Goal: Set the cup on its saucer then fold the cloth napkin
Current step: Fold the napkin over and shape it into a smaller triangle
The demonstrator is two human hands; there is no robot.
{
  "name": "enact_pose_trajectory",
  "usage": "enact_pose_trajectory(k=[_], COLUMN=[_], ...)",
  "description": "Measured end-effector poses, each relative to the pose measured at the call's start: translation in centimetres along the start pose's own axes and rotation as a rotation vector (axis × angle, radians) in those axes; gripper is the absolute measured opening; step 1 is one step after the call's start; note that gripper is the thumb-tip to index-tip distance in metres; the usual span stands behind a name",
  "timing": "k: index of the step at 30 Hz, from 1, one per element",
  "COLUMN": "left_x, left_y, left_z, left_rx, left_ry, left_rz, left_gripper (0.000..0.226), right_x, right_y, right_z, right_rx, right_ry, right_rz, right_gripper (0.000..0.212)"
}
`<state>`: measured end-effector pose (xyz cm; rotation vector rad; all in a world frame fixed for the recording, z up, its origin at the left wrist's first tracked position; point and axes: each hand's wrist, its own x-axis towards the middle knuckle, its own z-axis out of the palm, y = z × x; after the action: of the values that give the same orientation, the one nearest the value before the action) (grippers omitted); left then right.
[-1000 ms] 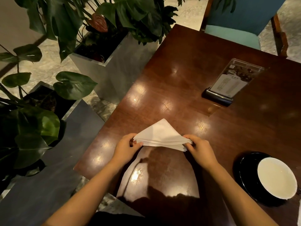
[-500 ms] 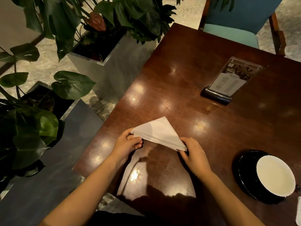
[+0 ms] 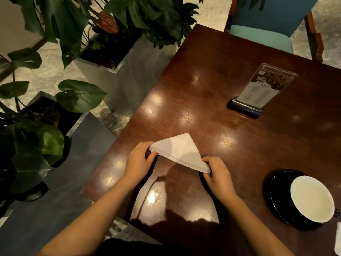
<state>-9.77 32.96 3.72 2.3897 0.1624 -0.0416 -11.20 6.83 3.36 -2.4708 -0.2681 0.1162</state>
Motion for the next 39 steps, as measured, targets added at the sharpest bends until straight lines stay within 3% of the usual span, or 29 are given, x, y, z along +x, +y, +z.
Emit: enact_pose_trajectory(k=[6, 9, 14, 21, 27, 31, 33, 36, 39], left_x=[0.6, 0.3, 0.0, -0.1, 0.3, 0.2, -0.2, -1.0, -1.0], left_y=[-0.1, -0.3, -0.5, -1.2, -1.4, -1.5, -1.4, 0.3, 2.5], left_z=[-0.5, -0.2, 0.2, 0.9, 1.0, 0.8, 0.3, 0.1, 2.7], left_rx=[-0.027, 0.011, 0.055, 0.143, 0.181, 0.187, 0.165, 0.167, 0.326], left_ry=[-0.077, -0.167, -0.167, -0.159, -0.193, -0.224, -0.23, -0.164, -0.151], left_rz=[-0.075, -0.108, -0.078, 0.027, 0.061, 0.034, 0.037, 0.195, 0.371], left_gripper=[0.004, 0.006, 0.007, 0.006, 0.01, 0.01, 0.021, 0.062, 0.061], right_x=[0.3, -0.2, -1.5, -1.0, -1.4, -2.0, -2.2, -2.6, -2.1], right_y=[0.6, 0.7, -0.4, -0.3, 2.0, 2.5, 2.5, 1.5, -0.9], right_z=[-1.2, -1.0, -0.8, -1.2, -0.2, 0.3, 0.0, -0.4, -0.1], right_rx=[-0.027, -0.026, -0.065, -0.051, -0.03, -0.117, -0.184, -0.195, -0.089], right_ry=[0.001, -0.065, -0.166, 0.058, 0.079, 0.072, 0.055, 0.044, 0.114], right_rz=[-0.084, -0.027, -0.028, 0.056, 0.016, 0.002, 0.018, 0.094, 0.183], right_gripper=[0.021, 0.021, 0.048, 0.013, 0.013, 0.033, 0.035, 0.045, 0.067])
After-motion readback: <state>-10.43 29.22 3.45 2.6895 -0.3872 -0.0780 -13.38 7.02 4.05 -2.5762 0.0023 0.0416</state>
